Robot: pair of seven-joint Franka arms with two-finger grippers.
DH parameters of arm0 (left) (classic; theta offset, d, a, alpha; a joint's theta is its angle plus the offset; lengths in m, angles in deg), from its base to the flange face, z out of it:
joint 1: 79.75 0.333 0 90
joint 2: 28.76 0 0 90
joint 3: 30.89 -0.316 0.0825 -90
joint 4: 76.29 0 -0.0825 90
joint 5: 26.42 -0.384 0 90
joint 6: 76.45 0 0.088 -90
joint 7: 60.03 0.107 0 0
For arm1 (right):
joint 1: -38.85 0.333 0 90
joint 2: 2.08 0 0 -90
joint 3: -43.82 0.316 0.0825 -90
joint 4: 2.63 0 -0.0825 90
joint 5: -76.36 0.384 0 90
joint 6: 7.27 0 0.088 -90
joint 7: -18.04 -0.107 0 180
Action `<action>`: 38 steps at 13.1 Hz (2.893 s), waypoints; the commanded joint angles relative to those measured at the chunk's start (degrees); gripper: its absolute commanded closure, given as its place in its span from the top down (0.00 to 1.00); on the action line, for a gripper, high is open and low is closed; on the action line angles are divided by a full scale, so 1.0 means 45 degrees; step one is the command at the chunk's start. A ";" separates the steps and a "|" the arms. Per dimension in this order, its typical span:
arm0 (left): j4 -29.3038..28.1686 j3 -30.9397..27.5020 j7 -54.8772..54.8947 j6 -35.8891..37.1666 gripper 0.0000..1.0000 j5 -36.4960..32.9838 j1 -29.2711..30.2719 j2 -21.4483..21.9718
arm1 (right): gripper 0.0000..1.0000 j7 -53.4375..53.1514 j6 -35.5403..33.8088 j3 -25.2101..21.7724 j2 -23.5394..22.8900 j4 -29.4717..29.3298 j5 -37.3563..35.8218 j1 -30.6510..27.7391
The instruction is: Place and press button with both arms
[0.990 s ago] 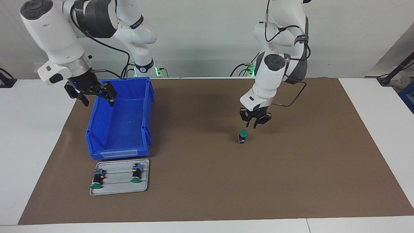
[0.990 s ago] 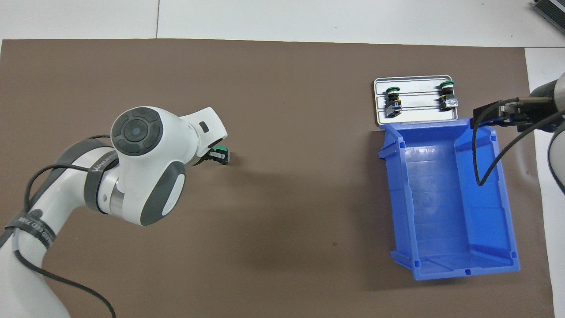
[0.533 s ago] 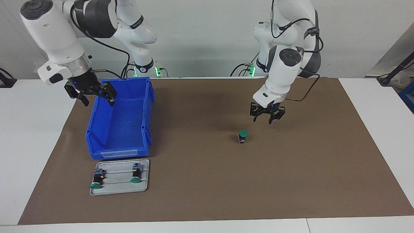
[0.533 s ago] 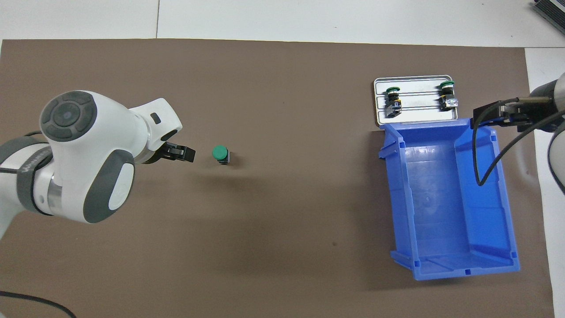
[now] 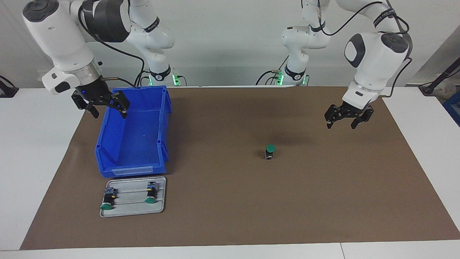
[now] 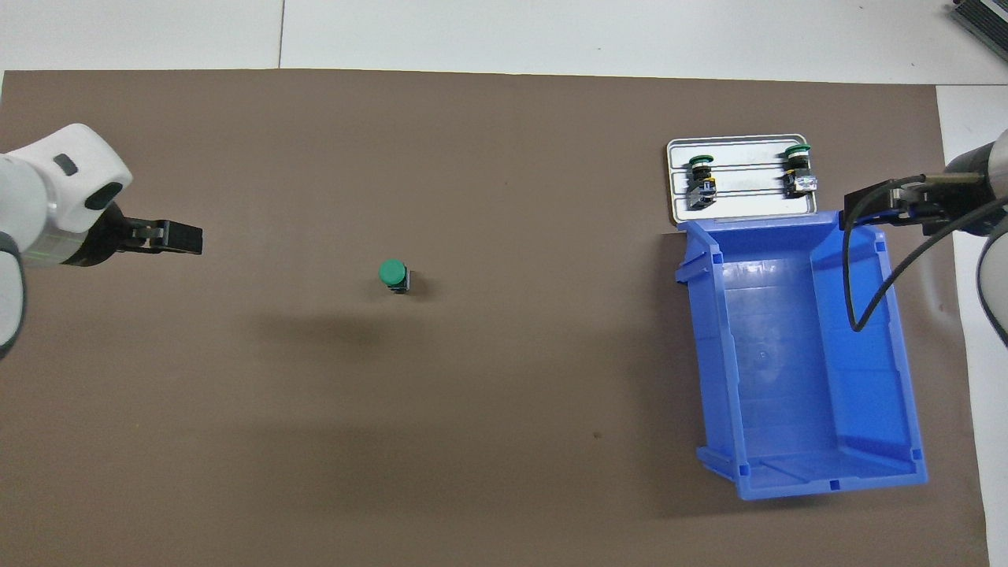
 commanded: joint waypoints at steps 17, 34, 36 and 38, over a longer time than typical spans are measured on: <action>0.3529 0.0130 0.1852 0.5279 1.00 -0.0207 0.0917 0.0280 | 1.00 -0.0134 0.0079 0.0042 0.0320 0.0368 0.0329 -0.0075; 0.3452 0.0130 0.2070 0.5336 1.00 -0.0207 0.0937 0.0319 | 1.00 -0.1479 0.0255 0.0062 0.0418 0.0544 0.0310 0.1486; 0.3452 0.0130 0.2070 0.5336 1.00 -0.0207 0.0937 0.0319 | 0.99 -0.1637 0.0313 0.0062 0.0398 0.0544 0.0135 0.2126; 0.3452 0.0130 0.2070 0.5336 1.00 -0.0207 0.0937 0.0319 | 0.99 -0.2860 0.0681 0.0062 0.0282 0.0544 -0.0041 0.3219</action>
